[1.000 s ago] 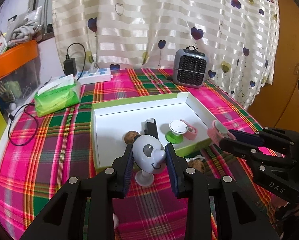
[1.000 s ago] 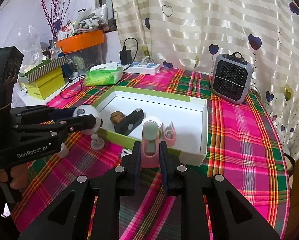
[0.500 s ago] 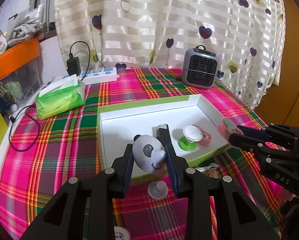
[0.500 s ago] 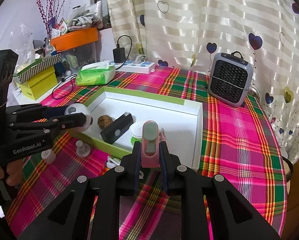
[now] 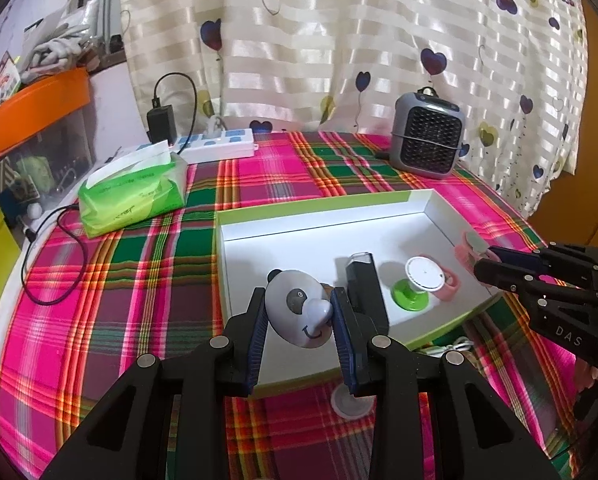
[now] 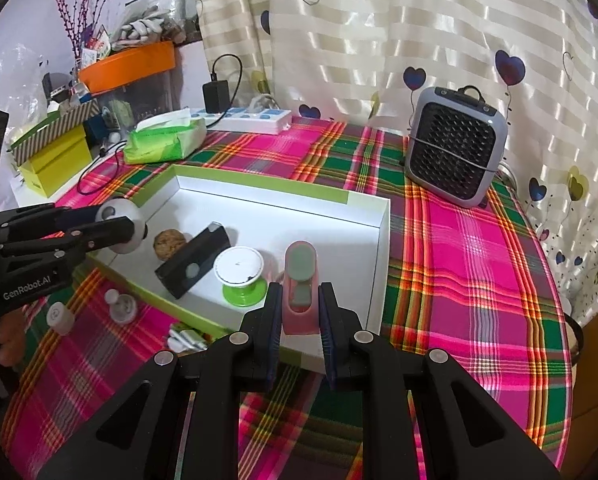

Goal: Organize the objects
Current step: 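Release the panda toy in the box while the right gripper releases the pink clip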

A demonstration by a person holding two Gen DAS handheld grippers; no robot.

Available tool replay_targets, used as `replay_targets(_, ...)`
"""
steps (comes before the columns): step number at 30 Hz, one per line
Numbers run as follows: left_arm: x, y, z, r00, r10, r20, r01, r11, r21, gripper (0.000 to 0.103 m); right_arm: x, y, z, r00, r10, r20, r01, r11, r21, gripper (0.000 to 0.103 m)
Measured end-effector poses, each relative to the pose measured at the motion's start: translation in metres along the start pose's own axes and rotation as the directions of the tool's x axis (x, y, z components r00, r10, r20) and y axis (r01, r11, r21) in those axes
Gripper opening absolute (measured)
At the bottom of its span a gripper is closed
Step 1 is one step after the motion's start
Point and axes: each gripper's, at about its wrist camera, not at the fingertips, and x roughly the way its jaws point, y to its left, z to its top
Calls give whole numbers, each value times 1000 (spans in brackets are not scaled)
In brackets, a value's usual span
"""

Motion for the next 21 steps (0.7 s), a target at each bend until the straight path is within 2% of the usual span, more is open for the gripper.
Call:
replay_targets(13,19,5,0,999,28,-44,-28,1000,-7,29,24,-6,5,998,-22,-61,22,1000,-1,19)
replay_targets(21,31,3,2,996,29,-81,-29,1000,-3,29,32,-5,10,997,-9,-82,9,1000,-2,19)
